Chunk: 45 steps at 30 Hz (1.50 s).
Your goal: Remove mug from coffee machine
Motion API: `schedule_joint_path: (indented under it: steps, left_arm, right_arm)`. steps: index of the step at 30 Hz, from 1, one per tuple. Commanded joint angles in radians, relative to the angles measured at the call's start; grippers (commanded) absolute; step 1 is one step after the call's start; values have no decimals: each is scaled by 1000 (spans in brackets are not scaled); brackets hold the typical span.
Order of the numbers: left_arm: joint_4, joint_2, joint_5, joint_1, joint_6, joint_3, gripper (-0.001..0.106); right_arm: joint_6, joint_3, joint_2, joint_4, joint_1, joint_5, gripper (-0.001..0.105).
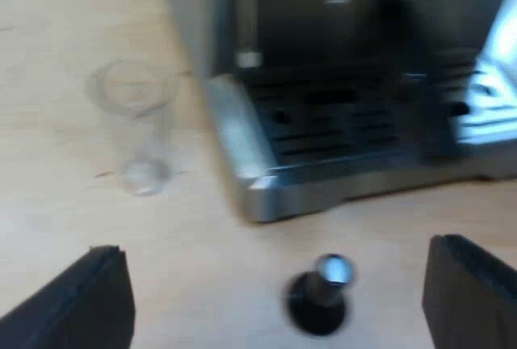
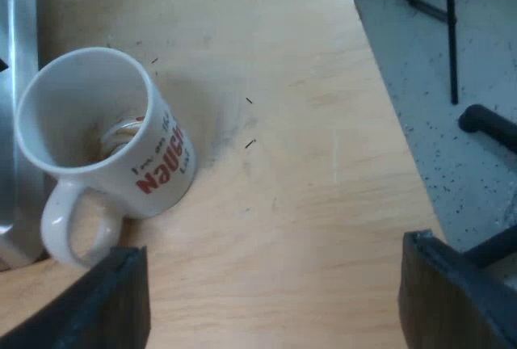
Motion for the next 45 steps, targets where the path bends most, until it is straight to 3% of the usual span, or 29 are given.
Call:
schedule_joint_path:
  steps: [1,9,16,25,30,40,45]
  left_arm:
    - [10,2,-75,13,-2,-19,79]
    - [101,-54,-133,13,9,-28,79]
    - [162,-234,-138,13,12,-20,79]
    - [197,-449,-159,13,58,-20,79]
    - [254,-444,-173,13,66,-11,79]
    - [77,-444,-180,13,65,110,79]
    - [57,-443,-178,13,65,163,79]
  right_arm:
    - [-45,-13,-45,33,-4,19,66]
    - [-81,54,-215,43,-4,22,66]
    - [-88,172,-458,50,-4,22,66]
    - [-88,221,-712,156,-4,22,66]
    - [-110,218,-709,199,1,-16,66]
    - [-102,266,-710,193,1,-36,66]
    - [-103,290,-710,196,1,-36,66]
